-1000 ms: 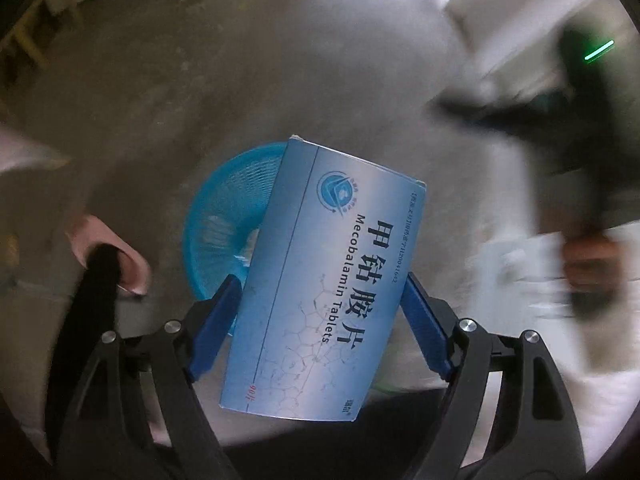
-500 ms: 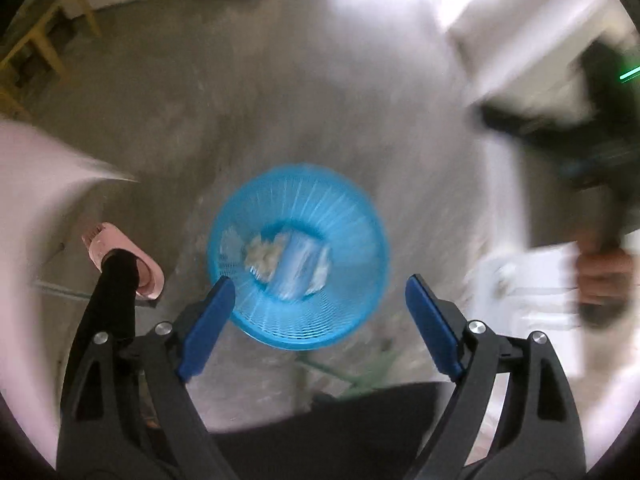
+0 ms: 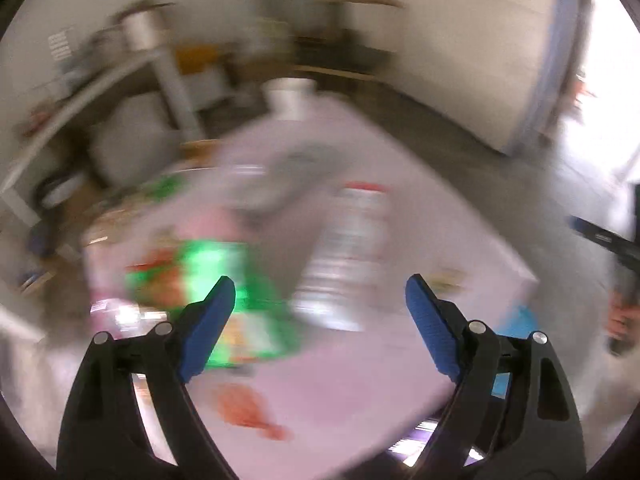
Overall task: Collect trash
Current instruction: 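Move both open grippers back over the table, then grasp the yellow Enaak snack bag with the left gripper while the right gripper grasps the pink sponge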
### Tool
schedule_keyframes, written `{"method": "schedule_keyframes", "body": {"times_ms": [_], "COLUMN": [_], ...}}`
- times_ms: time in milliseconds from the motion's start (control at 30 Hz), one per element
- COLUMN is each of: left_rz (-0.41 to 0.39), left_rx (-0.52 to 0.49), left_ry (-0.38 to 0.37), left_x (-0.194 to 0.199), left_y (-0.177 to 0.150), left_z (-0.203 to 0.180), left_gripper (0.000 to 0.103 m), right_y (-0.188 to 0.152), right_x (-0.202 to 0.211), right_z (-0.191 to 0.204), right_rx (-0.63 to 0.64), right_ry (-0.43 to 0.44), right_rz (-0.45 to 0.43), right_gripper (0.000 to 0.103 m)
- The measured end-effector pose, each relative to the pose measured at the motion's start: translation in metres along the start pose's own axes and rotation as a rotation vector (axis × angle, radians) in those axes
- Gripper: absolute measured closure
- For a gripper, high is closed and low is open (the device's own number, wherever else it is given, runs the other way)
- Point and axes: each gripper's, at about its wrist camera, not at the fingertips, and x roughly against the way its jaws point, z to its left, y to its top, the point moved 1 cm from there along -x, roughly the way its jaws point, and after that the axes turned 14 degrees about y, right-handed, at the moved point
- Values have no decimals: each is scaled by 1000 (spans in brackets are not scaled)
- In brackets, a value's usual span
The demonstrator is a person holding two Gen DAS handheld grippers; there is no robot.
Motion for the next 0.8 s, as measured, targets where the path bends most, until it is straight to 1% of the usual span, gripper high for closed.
{"method": "schedule_keyframes", "body": {"times_ms": [33,67,100,133,200,267,333,367,400,433,467,500,533,567,600,667,700,733,767,800], "left_rz": [5,9,11,17,26,45,62,80,95,100,107,121,133,142,170,226,274,313,328,368], "left_rx": [54,98,166,221,306,368,462,507,556,583,605,629,644,654,663,653,618,546,499,437], "left_ry": [36,47,81,120,151,136,87,67,38,16,-4,-33,-68,-94,-144,-195,-189,-165,-140,-122], "left_x": [-10,-17,-25,-31,-40,-42,-55,-60,-68,-76,-81,-95,-108,-120,-143,-180,-206,-229,-243,-266], "left_y": [-2,-4,-10,-17,-37,-47,-69,-78,-89,-91,-94,-93,-87,-83,-68,-49,-33,-17,-9,1], "left_z": [26,45,72,93,127,154,180,188,200,209,215,225,231,236,243,250,248,243,240,233], "left_gripper": [20,20,20,20,20,20,20,20,20,20,20,20,20,20,17,17,17,17,17,17], "right_y": [6,14,19,26,37,51,60,65,68,70,70,70,70,69,67,64,64,63,61,58], "right_x": [-13,-33,-44,-61,-90,-128,-161,-186,-203,-225,-237,-260,-278,-295,-315,-340,-351,-362,-371,-381], "right_z": [8,20,27,38,56,75,88,99,106,116,119,127,131,136,141,148,148,150,151,149], "right_rx": [19,47,64,91,127,147,161,177,186,196,198,194,188,181,159,153,158,161,159,149], "right_ry": [23,47,62,89,144,201,232,262,272,299,308,279,250,242,266,278,260,241,238,238], "right_rz": [19,52,75,106,156,208,251,292,316,356,380,415,448,489,524,564,573,584,601,621], "right_gripper": [27,27,27,26,27,27,26,27,27,27,27,27,27,27,27,27,27,27,27,27]}}
